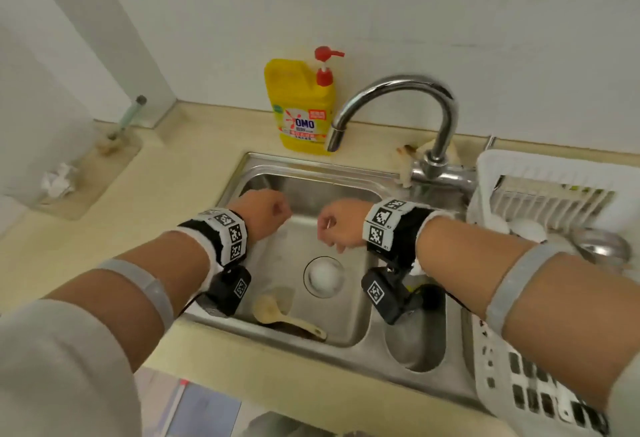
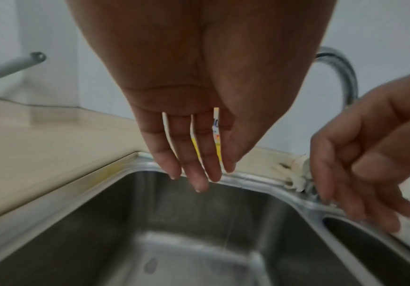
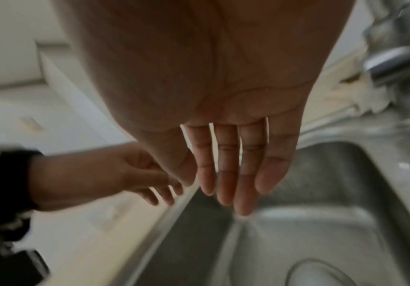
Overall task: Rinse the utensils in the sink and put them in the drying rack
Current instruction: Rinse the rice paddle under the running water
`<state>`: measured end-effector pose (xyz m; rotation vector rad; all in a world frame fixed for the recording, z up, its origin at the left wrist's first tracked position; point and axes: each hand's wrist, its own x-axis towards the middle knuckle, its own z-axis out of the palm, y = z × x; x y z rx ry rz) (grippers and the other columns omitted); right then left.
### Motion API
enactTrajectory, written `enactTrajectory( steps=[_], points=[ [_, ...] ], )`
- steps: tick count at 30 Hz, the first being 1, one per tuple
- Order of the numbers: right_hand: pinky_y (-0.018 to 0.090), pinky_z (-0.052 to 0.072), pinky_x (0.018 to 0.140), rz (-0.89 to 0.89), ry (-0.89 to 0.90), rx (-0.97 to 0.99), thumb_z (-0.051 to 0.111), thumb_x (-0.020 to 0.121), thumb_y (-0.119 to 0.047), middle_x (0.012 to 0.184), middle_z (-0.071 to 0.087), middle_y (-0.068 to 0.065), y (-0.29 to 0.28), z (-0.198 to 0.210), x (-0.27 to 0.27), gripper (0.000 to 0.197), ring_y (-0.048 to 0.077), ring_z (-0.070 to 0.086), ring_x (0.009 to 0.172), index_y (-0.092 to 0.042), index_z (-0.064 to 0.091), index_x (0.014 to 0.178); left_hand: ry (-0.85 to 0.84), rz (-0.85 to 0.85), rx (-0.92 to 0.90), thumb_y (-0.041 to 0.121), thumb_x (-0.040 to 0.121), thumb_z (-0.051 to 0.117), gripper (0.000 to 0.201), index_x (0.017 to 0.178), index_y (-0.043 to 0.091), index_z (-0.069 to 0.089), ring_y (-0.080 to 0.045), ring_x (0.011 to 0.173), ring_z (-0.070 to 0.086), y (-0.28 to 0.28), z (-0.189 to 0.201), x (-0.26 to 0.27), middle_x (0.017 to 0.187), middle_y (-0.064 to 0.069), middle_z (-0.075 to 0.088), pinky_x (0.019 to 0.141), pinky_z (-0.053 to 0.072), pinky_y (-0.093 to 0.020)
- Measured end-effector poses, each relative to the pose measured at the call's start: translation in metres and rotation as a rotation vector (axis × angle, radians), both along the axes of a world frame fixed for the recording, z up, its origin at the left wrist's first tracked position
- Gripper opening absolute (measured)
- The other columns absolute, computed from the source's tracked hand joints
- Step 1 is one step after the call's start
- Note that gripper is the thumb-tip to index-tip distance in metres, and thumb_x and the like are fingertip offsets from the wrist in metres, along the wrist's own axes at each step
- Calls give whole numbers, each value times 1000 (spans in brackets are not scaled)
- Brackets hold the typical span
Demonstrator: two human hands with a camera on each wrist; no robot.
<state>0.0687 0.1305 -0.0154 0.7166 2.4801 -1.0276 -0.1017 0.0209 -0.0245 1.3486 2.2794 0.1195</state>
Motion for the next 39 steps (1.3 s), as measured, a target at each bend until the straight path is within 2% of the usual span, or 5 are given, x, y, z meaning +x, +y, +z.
enactTrajectory(
  steps=[10, 20, 24, 30, 39],
  points=[
    [29, 53, 83, 199, -509, 23, 74, 83, -36, 114, 69, -3, -51, -172, -91, 32, 17, 65, 92, -23, 72, 112, -42, -195, -226, 33, 95, 46, 23, 106, 30, 66, -27, 101, 66, -25, -84, -89, 114, -2, 70, 90, 54, -38],
    [38, 53, 96, 468, -794, -95, 71, 85, -47, 118, 70, 5, -72, -257, -103, 49, 21, 66, 102, -16, 68, 123, -173, -203, -147, 33, 97, 51, 20, 110, 26, 66, -18, 98, 64, -15, -107, -108, 108, 4, 69, 86, 49, -30],
    [34, 54, 77, 462, -739, -177, 63, 94, -38, 109, 72, 19, -72, -258, -96, 43, 23, 60, 80, 3, 69, 109, -215, -187, -158, 33, 97, 52, 21, 111, 24, 67, -18, 100, 64, -14, -111, -109, 109, 3, 69, 88, 48, -30],
    [20, 53, 70, 142, -531, -74, 58, 94, -23, 110, 65, 0, -43, -217, -80, 27, 21, 63, 95, -16, 66, 118, -250, -150, -236, 34, 96, 56, 20, 109, 25, 67, -18, 104, 64, -2, -115, -104, 113, 2, 69, 89, 47, -27],
    [23, 54, 72, -554, -99, -5, 61, 94, -26, 81, 72, -7, 32, -130, -30, 16, 9, 65, 70, -27, 73, 106, -423, 37, -128, 24, 94, 65, 50, 141, 21, 49, -28, 119, 60, 51, -113, -77, 137, -11, 56, 102, 49, -38]
  ],
)
